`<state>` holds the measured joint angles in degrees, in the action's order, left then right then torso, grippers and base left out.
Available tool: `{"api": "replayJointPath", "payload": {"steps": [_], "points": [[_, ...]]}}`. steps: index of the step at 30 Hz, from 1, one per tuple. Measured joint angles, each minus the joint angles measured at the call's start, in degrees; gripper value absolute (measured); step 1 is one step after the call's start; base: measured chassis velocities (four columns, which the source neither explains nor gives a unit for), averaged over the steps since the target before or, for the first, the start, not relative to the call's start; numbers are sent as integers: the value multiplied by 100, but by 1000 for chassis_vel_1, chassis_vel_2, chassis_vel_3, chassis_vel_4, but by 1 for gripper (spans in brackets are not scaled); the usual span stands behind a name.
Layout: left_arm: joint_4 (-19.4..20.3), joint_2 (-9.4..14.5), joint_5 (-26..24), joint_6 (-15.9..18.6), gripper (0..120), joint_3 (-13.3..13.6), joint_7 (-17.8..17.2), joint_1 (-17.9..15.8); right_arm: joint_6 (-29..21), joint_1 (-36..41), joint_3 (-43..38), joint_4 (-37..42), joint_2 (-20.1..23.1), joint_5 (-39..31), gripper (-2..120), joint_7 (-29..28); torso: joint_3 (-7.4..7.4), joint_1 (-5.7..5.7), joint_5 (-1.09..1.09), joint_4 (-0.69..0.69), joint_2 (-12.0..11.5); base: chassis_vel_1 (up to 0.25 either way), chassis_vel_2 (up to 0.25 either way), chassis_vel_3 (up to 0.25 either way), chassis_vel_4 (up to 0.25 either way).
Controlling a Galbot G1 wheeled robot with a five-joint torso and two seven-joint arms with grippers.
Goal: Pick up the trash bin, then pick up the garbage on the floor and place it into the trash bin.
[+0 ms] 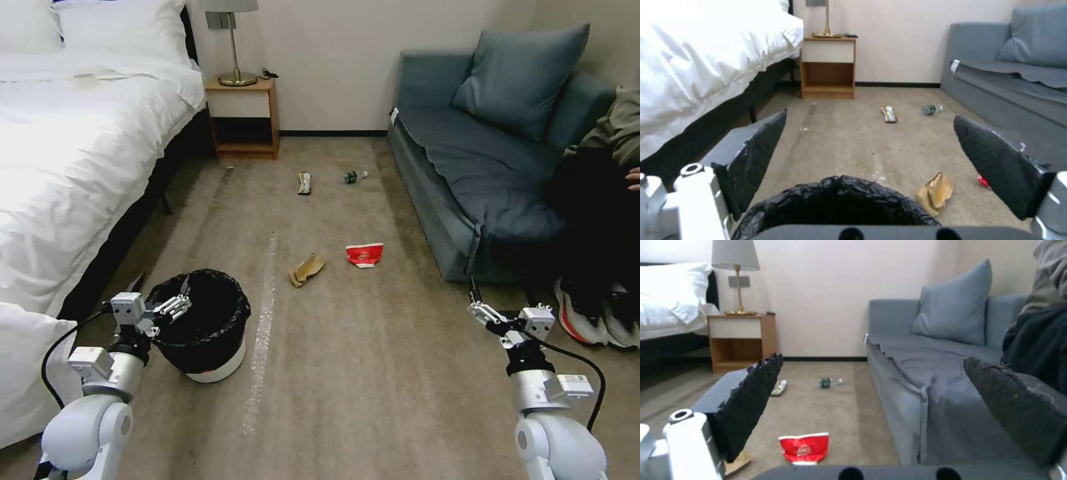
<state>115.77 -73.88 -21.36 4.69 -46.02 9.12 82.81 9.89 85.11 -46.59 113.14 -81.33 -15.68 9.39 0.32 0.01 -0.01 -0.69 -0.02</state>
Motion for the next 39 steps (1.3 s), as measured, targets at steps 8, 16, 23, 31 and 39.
{"api": "replayJointPath", "payload": {"steps": [8, 16, 23, 31, 39], "points": [[29, -10, -91, 74, 100, 19, -108, 32, 62, 50, -44, 3, -6, -11, 100, 11, 0, 0, 0, 0, 0, 0, 0, 0, 0], [50, 0, -85, 55, 100, 14, -118, 77, 143, 147, -50, -12, -47, 7, 100, 88, 0, 0, -1, 0, 0, 0, 0, 0, 0], [73, -13, -64, 44, 100, 16, -125, 87, 168, 170, -31, -9, -66, 21, 100, 95, 0, 0, 0, 0, 0, 0, 0, 0, 0], [33, -69, -106, 373, 100, 47, -836, 75, 126, 138, -31, 48, -51, 22, 100, 113, 0, 0, 0, 0, 0, 0, 0, 0, 0], [-125, -31, -1003, 1342, 100, 24, -2896, -260, 127, 137, -1, -25, -83, 51, 100, 120, 0, 0, -1, 0, 0, 0, 0, 0, 0]]}}
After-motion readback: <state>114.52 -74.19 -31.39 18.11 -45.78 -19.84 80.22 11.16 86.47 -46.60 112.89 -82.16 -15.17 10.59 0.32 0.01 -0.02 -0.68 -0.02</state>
